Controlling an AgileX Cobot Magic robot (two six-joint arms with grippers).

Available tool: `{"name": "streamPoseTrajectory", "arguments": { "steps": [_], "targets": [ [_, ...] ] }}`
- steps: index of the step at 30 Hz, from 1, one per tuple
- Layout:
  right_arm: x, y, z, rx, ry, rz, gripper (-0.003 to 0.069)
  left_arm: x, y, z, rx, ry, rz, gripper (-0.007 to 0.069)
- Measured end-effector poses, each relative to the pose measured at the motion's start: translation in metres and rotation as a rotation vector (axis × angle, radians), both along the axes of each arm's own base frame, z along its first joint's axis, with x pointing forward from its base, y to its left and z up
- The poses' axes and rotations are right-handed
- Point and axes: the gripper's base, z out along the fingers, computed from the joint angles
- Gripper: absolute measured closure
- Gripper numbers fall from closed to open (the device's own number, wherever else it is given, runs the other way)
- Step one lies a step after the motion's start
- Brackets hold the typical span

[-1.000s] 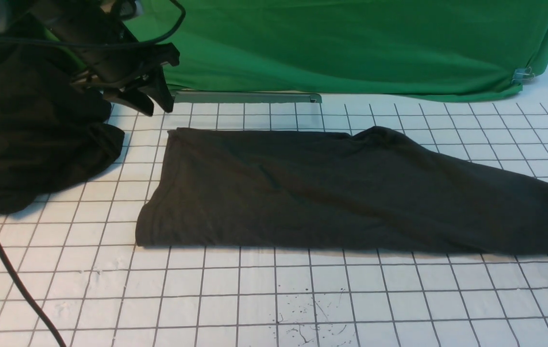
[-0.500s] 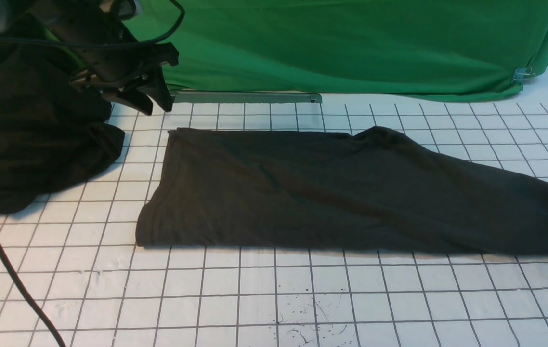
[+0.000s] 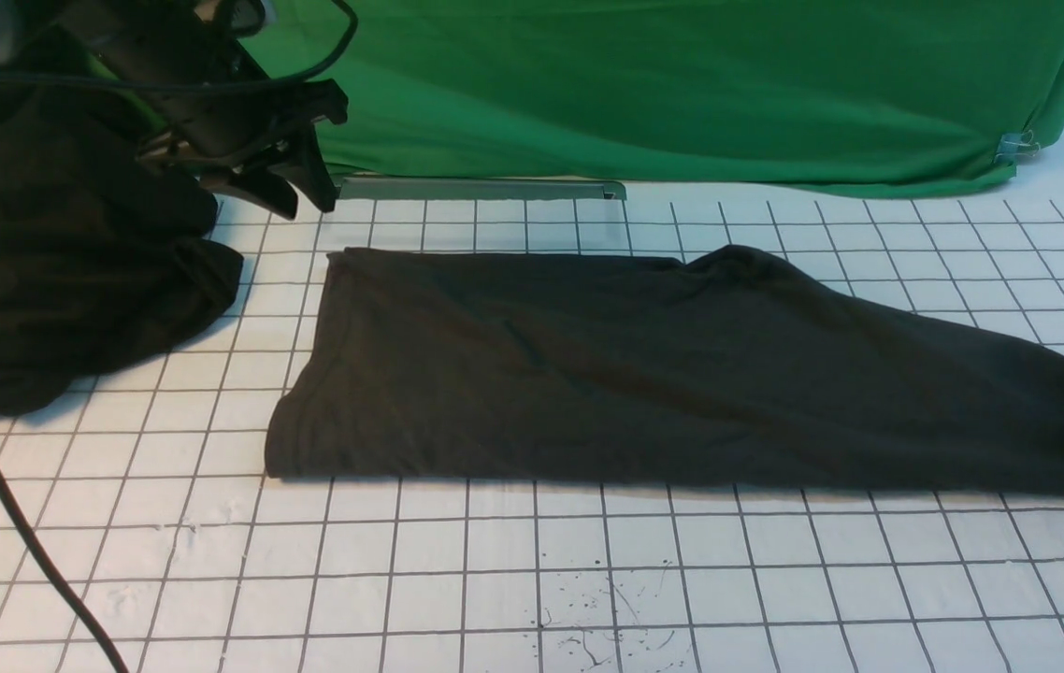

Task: Fold a long-sleeved shirt over a white checkered tablecloth.
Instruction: 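Pull the folded dark garment lengthwise by its ends to straighten it flat on the table, then fold the right end of the dark garment over onto its left end with the right gripper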

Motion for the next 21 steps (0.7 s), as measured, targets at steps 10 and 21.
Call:
{"name": "streamPoseTrajectory", "arguments": {
  "steps": [10, 21],
  "targets": [
    [-0.026, -0.05, 0.046, -0.154, -0.059, -0.058, 0.0624, -0.008, -0.005, 0.019, -0.064, -0.017, -0.008, 0.0481],
    [-0.045, -0.039, 0.163, -0.164, -0.227, -0.111, 0.0624, -0.012, -0.018, 0.034, -0.192, -0.072, -0.103, 0.0622]
  ]
}}
